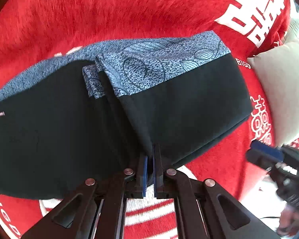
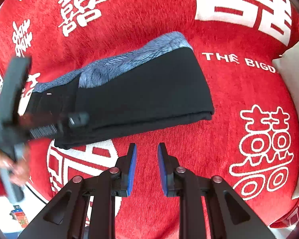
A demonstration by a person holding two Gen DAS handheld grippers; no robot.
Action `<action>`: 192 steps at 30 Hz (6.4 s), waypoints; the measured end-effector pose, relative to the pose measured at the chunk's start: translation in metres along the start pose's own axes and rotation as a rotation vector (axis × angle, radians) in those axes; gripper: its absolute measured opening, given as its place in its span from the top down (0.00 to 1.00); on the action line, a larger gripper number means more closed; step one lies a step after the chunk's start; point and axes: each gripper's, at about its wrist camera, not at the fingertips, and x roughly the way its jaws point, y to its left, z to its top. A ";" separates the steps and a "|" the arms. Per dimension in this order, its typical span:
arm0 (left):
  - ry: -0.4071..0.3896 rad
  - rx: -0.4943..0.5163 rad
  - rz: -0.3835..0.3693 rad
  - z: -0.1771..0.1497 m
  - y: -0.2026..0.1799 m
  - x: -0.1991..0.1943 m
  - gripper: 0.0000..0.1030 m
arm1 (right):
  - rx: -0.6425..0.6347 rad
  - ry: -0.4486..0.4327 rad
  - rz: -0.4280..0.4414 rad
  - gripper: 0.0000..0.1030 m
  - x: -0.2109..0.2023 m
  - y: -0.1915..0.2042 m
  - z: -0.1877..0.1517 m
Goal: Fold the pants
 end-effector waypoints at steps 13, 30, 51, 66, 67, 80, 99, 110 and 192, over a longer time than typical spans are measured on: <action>-0.118 -0.086 0.099 0.014 -0.003 -0.057 0.45 | 0.068 -0.075 0.052 0.70 -0.011 -0.055 0.077; -0.017 -0.126 0.237 0.044 -0.007 0.011 0.34 | -0.073 0.056 -0.109 0.74 0.067 -0.030 0.111; -0.079 -0.230 0.331 -0.010 -0.001 -0.076 0.24 | -0.195 0.071 -0.140 0.23 -0.003 0.045 0.071; -0.097 -0.336 0.350 -0.054 0.047 -0.104 0.24 | -0.332 0.082 -0.128 0.23 -0.003 0.117 0.057; -0.096 -0.341 0.350 -0.055 0.051 -0.104 0.24 | -0.338 0.084 -0.127 0.23 -0.002 0.121 0.057; -0.075 -0.403 0.380 -0.070 0.104 -0.108 0.24 | -0.366 0.158 -0.122 0.23 0.030 0.161 0.043; -0.056 -0.460 0.384 -0.073 0.147 -0.093 0.24 | -0.242 0.113 -0.121 0.53 0.069 0.159 0.068; -0.046 -0.456 0.381 -0.068 0.148 -0.086 0.24 | -0.287 0.166 -0.131 0.51 0.095 0.160 0.053; -0.447 -0.876 -0.143 -0.108 0.294 -0.080 0.07 | -0.347 0.135 -0.140 0.34 0.099 0.173 0.033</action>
